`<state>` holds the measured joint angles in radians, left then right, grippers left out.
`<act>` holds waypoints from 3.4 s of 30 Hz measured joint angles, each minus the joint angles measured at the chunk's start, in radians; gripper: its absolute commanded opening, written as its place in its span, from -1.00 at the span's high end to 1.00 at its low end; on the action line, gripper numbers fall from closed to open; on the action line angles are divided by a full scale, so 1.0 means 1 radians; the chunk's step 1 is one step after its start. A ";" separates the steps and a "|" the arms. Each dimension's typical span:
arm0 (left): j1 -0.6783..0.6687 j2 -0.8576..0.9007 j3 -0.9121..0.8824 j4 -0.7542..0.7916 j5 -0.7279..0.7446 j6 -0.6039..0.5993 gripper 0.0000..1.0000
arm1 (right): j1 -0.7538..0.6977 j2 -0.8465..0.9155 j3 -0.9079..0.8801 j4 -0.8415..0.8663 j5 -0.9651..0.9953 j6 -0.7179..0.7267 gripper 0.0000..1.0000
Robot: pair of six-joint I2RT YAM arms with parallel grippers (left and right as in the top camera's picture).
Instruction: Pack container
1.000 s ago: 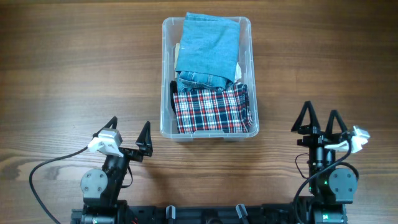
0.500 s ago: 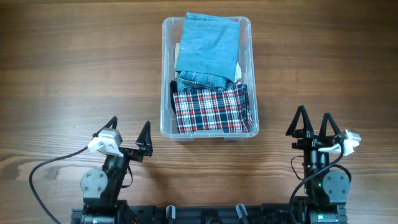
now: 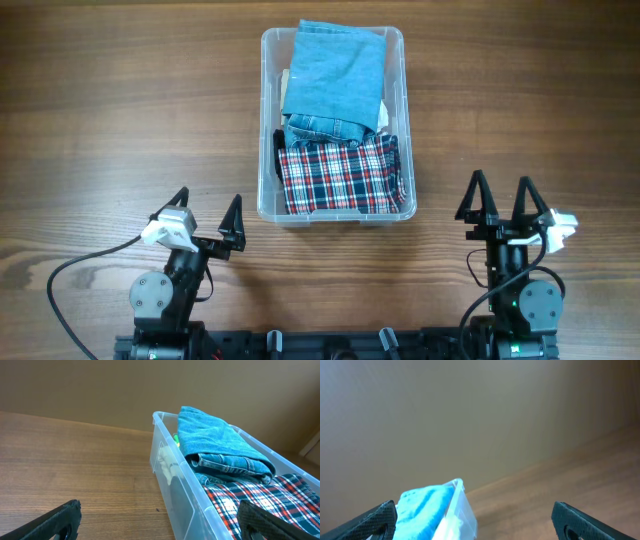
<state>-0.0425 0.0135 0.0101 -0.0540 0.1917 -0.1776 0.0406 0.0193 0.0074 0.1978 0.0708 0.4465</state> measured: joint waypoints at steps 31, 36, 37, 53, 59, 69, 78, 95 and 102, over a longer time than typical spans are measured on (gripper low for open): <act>0.000 0.000 0.000 0.000 0.000 0.000 -1.00 | 0.000 -0.004 -0.001 -0.187 -0.001 -0.217 -1.00; 0.000 0.000 0.000 0.000 0.000 0.000 -0.99 | 0.000 -0.004 -0.001 -0.187 -0.005 -0.270 -0.99; 0.000 0.000 0.000 0.000 0.000 0.000 -0.99 | 0.000 -0.004 -0.001 -0.187 -0.005 -0.274 -0.99; 0.000 0.000 0.000 0.000 0.000 0.000 -1.00 | 0.000 -0.004 -0.001 -0.187 -0.011 -0.292 -0.99; 0.000 0.000 0.000 0.000 0.000 0.000 -0.99 | 0.000 -0.004 -0.001 -0.187 -0.011 -0.292 -1.00; 0.000 0.000 0.000 0.000 0.000 0.000 -1.00 | 0.000 -0.004 -0.001 -0.187 -0.011 -0.292 -1.00; 0.000 0.000 0.000 0.000 0.000 0.000 -1.00 | 0.000 -0.004 -0.001 -0.187 -0.011 -0.292 -0.99; 0.000 0.000 0.000 0.000 0.000 0.000 -0.99 | 0.000 -0.004 -0.001 -0.187 -0.011 -0.292 -1.00; 0.000 0.000 0.000 0.000 0.000 0.000 -0.99 | 0.000 -0.004 -0.001 -0.187 -0.011 -0.292 -1.00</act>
<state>-0.0425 0.0135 0.0101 -0.0540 0.1917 -0.1776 0.0406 0.0154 0.0067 0.0105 0.0593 0.1543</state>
